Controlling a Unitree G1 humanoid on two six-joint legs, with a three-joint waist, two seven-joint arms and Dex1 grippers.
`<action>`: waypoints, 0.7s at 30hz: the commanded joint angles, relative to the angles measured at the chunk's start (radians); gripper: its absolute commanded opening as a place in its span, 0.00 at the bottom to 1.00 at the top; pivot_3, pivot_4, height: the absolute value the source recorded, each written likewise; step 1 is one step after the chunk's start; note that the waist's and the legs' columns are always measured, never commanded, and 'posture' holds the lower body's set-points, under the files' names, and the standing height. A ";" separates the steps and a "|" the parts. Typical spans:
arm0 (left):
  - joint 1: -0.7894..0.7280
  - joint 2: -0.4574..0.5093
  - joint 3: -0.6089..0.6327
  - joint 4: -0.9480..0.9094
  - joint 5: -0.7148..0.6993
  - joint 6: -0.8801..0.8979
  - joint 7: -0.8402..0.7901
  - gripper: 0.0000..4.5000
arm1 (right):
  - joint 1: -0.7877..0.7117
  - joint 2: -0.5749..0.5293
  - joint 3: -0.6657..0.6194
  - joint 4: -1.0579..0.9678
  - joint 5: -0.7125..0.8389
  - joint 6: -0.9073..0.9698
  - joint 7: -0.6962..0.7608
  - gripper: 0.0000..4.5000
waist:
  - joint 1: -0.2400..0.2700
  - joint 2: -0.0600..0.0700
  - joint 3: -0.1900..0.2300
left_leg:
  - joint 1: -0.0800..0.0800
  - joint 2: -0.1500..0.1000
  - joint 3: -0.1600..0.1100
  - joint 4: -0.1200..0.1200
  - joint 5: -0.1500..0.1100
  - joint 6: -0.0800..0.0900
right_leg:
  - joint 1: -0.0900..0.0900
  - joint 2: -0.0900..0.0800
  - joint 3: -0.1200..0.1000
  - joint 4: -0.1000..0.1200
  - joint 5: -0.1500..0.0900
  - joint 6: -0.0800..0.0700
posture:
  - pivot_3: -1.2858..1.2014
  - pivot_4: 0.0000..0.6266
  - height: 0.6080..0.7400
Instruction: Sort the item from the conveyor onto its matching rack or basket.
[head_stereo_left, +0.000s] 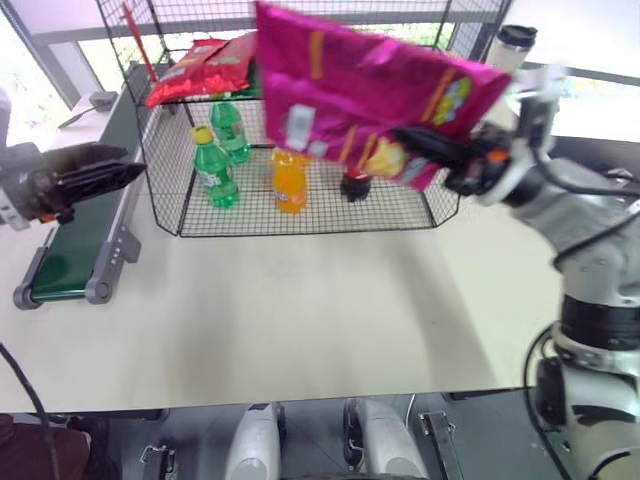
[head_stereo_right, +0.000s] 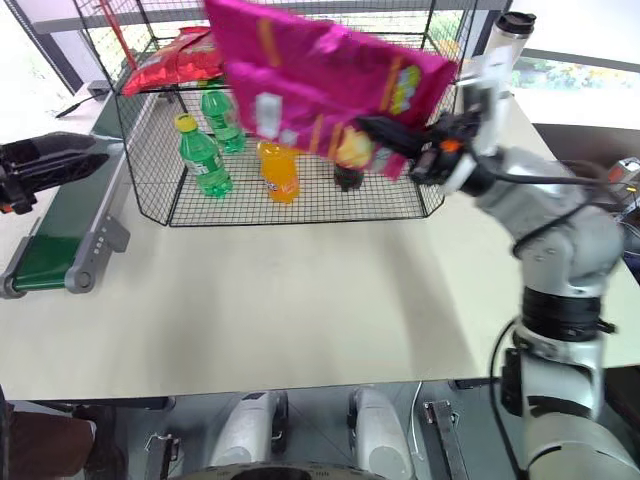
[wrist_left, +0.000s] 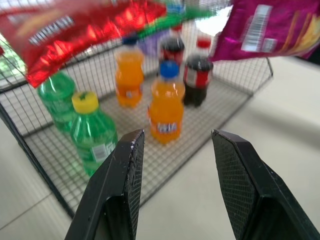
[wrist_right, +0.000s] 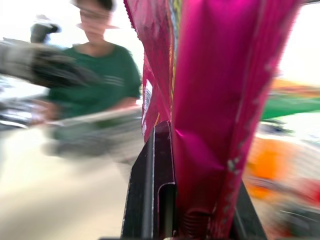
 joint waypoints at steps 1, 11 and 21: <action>-0.012 -0.090 0.005 -0.183 -0.107 0.046 0.176 0.49 | -0.002 -0.087 -0.020 -0.063 -0.190 -0.124 -0.103 0.00 | 0.001 0.000 0.000 | 0.000 0.000 0.000 0.001 0.000 0.000 | 0.001 0.000 0.000 0.000 0.000 0.000 | 0.52 0.24 1.00; -0.024 -0.389 -0.296 -0.345 0.077 -0.087 0.455 0.49 | -0.232 -0.101 0.343 0.404 -0.854 -0.707 -0.315 0.00 | -0.023 -0.001 -0.001 | 0.010 -0.001 0.003 0.000 0.000 0.000 | 0.007 0.002 0.007 -0.001 0.002 0.001 | 0.52 0.24 1.00; 0.036 -0.480 -0.349 -0.411 0.111 -0.115 0.542 0.49 | -0.481 -0.036 0.587 0.864 -1.273 -0.951 -0.502 0.00 | -0.027 -0.001 -0.001 | 0.009 -0.001 0.005 0.000 -0.001 0.001 | 0.005 0.002 0.010 -0.002 0.002 0.003 | 0.52 0.24 1.00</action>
